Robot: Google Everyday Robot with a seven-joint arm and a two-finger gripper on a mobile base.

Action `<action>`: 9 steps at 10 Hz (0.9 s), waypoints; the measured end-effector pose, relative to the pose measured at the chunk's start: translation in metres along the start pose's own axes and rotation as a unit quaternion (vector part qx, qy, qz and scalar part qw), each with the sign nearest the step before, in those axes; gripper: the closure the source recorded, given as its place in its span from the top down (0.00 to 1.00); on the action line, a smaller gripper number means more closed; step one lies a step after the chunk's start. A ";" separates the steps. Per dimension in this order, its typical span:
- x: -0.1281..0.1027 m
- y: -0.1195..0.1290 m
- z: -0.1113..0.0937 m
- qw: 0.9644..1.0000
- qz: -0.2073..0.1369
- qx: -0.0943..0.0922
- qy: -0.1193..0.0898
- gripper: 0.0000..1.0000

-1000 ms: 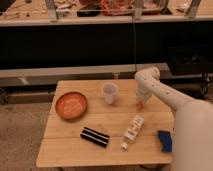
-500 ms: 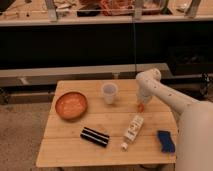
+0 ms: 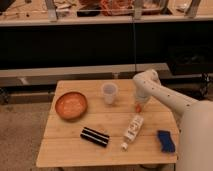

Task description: Drag the pepper across the table

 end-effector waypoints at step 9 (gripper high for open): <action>-0.017 -0.002 -0.003 1.000 0.001 0.008 0.001 0.04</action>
